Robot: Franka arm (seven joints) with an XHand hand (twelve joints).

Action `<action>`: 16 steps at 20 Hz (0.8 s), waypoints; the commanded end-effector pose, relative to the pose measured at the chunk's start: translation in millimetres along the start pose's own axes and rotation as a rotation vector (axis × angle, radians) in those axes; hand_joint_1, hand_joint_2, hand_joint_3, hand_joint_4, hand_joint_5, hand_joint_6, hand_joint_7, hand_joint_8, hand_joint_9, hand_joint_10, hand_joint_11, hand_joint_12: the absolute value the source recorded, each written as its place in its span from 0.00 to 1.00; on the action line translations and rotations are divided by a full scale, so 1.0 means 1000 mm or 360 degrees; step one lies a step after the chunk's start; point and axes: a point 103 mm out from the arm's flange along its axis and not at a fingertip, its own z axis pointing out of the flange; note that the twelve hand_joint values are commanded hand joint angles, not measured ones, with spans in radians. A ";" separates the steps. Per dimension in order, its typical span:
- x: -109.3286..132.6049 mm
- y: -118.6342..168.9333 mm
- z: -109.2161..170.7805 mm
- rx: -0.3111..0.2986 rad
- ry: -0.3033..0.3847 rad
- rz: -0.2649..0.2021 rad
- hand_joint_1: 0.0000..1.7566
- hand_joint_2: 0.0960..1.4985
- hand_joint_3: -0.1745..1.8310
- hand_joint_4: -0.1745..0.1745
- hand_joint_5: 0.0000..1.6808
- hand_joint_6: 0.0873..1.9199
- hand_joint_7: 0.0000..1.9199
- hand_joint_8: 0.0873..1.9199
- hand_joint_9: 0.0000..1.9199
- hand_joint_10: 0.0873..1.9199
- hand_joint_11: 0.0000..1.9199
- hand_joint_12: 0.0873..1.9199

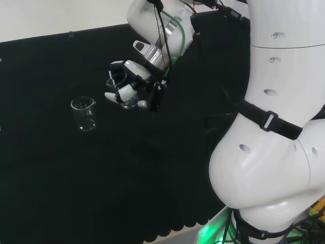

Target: Pick up the beaker on the right.

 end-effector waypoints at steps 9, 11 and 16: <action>0.011 0.010 -0.009 0.0035 -0.0083 -0.0056 0.80 0.30 0.67 0.00 0.44 1.00 0.75 1.00 0.78 0.77 0.61 0.67; 0.014 0.013 -0.010 0.0037 -0.0093 -0.0065 0.80 0.30 0.66 0.00 0.44 1.00 0.75 1.00 0.78 0.77 0.61 0.67; 0.017 0.015 -0.010 0.0041 -0.0092 -0.0076 0.80 0.30 0.66 0.00 0.44 1.00 0.75 1.00 0.79 0.77 0.61 0.67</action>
